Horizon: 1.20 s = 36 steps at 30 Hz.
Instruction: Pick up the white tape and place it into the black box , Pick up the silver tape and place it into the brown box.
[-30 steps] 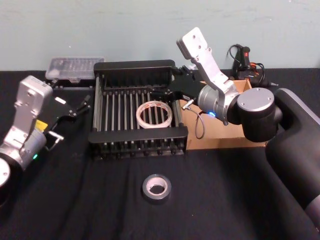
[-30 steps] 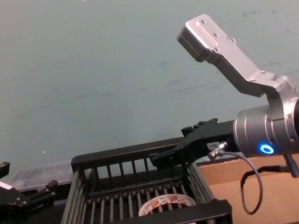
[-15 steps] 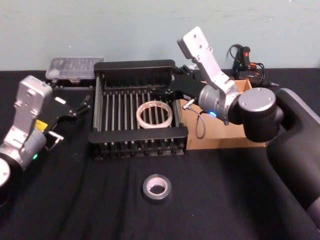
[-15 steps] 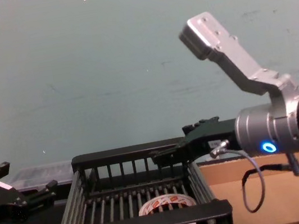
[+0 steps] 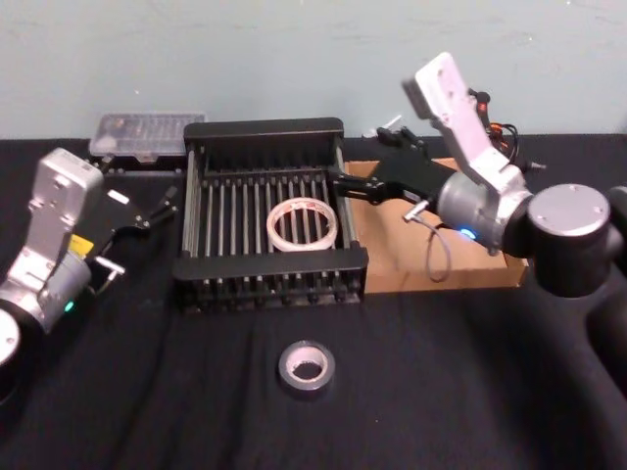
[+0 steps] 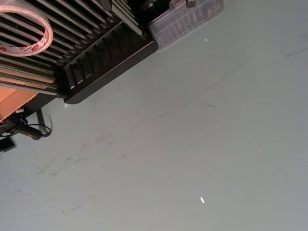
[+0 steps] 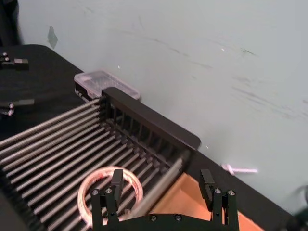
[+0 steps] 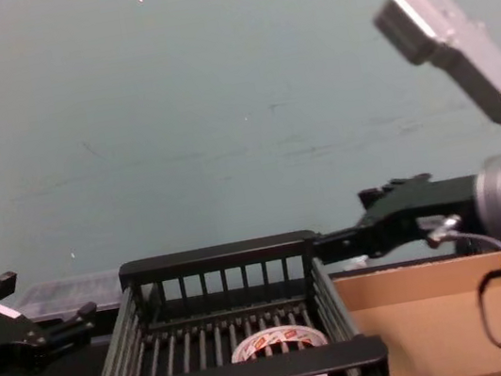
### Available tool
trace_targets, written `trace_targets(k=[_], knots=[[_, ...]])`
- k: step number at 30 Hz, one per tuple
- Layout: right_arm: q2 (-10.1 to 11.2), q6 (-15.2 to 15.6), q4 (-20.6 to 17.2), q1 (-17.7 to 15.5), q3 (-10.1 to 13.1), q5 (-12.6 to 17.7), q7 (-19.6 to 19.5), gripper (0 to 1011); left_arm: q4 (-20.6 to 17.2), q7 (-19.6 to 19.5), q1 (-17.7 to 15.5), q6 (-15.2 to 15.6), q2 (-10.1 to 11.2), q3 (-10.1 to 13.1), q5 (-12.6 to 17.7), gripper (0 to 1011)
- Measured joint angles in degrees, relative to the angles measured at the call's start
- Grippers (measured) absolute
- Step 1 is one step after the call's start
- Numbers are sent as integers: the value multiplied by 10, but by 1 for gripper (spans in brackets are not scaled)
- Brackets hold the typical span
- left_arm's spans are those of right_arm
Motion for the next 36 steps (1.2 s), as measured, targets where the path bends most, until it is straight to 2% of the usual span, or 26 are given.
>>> trace_targets(k=[3, 9, 10, 13, 20, 27, 36], knots=[[12, 8, -25, -18, 7, 3, -1, 1002, 0, 0, 0, 0, 0, 0, 0, 1001], [50, 32, -96, -75, 29, 12, -6, 1002, 0, 0, 0, 0, 0, 0, 0, 1001], [50, 32, -96, -75, 29, 12, -6, 1002, 0, 0, 0, 0, 0, 0, 0, 1001], [66, 42, -126, -104, 39, 16, -8, 1002, 0, 0, 0, 0, 0, 0, 0, 1001], [88, 68, -165, -149, 49, 23, -7, 1002, 0, 0, 0, 0, 0, 0, 0, 1001], [100, 106, -190, -177, 41, 28, 2, 1002, 0, 0, 0, 0, 0, 0, 0, 1001], [103, 134, -202, -186, 14, 30, 20, 1002, 0, 0, 0, 0, 0, 0, 0, 1001]])
